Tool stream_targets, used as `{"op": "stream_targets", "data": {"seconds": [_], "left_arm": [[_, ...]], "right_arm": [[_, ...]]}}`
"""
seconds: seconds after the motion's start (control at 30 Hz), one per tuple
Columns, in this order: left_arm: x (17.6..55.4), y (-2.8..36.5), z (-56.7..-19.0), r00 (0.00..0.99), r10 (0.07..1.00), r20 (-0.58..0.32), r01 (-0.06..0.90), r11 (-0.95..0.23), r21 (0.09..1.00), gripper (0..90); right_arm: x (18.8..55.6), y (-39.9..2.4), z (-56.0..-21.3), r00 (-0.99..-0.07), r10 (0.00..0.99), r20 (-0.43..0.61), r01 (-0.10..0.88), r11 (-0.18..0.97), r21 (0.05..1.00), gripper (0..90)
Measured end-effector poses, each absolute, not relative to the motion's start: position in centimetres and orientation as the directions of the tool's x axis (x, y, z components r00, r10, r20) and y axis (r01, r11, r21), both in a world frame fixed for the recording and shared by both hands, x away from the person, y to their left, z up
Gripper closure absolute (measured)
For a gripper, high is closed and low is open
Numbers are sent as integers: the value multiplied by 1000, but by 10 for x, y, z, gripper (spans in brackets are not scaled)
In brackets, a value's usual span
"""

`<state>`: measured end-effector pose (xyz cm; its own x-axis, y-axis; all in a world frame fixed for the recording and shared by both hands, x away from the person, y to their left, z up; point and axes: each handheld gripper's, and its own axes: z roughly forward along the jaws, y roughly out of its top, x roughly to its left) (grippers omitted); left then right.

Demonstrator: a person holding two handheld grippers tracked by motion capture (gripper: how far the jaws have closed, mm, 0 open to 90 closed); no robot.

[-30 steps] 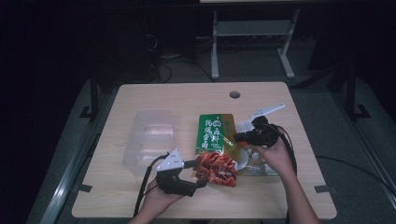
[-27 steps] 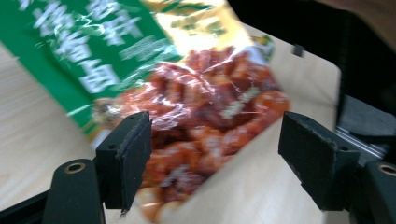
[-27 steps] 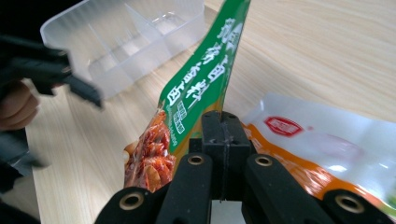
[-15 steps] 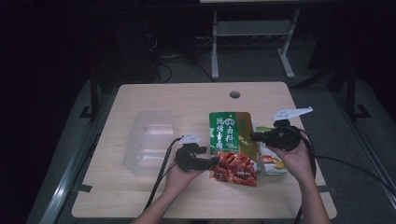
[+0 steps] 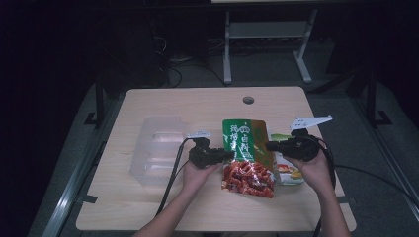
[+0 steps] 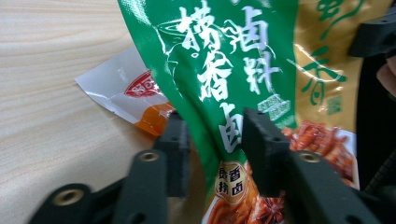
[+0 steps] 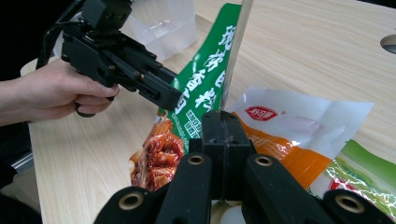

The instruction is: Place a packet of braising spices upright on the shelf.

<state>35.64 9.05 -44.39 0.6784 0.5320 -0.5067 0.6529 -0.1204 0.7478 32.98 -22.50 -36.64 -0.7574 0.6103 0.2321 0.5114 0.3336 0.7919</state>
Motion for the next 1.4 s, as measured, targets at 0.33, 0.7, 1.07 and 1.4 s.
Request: {"op": "stream_targets", "data": {"seconds": [0.33,0.7,1.07,1.4], "left_arm": [[349,100,-434,697,544,-468,609,-103,787,880],[340,102,-429,717,561,-414,565,-119,817,895],[333,107,-428,729,564,-389,550,-143,823,886],[311,120,-416,763,592,-260,488,-264,832,595]], "right_arm": [[332,-227,-373,-737,624,259,545,323,774,900],[338,-219,-390,-736,596,321,580,311,753,833],[339,-201,-396,-758,557,339,573,322,753,887],[326,-191,-382,-801,498,332,535,346,771,896]]}}
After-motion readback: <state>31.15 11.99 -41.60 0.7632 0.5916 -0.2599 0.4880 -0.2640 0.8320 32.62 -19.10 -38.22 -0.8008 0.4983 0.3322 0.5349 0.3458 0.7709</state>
